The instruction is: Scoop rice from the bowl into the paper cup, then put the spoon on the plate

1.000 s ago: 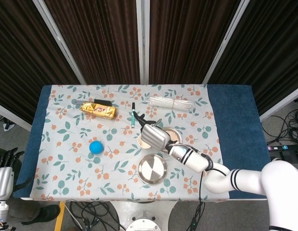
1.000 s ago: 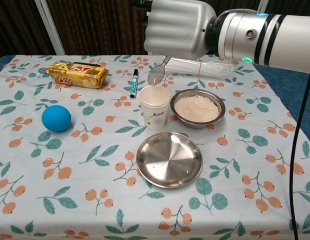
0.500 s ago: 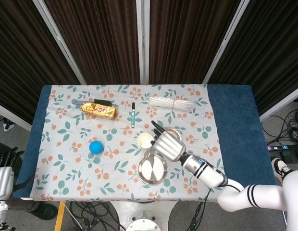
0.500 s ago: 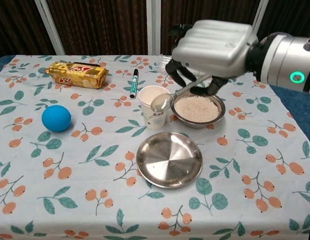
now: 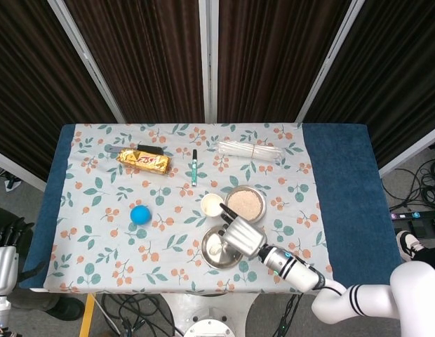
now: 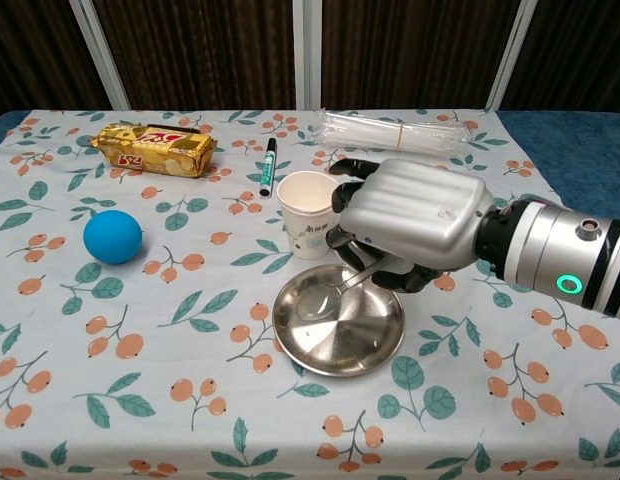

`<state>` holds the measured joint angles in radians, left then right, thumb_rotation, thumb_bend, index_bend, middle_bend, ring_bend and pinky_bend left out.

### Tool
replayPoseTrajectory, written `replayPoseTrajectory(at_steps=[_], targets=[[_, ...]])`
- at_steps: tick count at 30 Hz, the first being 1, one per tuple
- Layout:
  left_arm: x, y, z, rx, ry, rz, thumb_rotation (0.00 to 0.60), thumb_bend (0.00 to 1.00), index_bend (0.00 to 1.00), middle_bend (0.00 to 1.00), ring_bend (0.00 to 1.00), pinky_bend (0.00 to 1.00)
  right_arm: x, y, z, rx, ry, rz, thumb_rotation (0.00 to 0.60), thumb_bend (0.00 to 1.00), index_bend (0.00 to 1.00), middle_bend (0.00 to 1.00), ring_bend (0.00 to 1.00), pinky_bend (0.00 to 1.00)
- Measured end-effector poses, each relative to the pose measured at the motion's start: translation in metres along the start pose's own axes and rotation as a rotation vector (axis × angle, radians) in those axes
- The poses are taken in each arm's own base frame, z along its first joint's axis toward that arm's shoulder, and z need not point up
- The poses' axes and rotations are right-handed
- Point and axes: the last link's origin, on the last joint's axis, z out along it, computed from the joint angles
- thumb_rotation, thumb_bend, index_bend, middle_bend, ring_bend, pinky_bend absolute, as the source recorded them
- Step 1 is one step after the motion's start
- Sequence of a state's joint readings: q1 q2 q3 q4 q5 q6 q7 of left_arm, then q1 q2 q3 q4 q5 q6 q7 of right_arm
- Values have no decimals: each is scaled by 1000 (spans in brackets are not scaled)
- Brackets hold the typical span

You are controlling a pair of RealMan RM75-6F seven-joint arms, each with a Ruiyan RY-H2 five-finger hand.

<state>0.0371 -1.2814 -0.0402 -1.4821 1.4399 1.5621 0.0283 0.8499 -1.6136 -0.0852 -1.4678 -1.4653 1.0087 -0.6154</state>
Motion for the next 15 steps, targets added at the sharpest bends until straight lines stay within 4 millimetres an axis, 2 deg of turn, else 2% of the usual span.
replayPoseTrajectory(at_steps=[4, 6, 11, 15], targets=[[-2, 0, -1, -2, -2, -2, 600, 131, 248, 213, 132, 148, -7, -7, -1, 4, -5, -1, 600, 269, 333, 406, 76, 0], [-2, 0, -1, 0, 0, -3, 600, 131, 248, 213, 132, 148, -7, -7, -2, 3, -2, -1, 600, 267, 288, 379, 62, 0], [-1, 0, 0, -3, 1, -2, 600, 131, 248, 213, 132, 148, -2, -4, -5, -10, 22, 4, 600, 266, 261, 354, 53, 0], [0, 0, 1, -4, 4, -2, 600, 131, 249, 213, 132, 148, 9, 7, -14, -50, 67, 8, 600, 271, 259, 354, 64, 0]])
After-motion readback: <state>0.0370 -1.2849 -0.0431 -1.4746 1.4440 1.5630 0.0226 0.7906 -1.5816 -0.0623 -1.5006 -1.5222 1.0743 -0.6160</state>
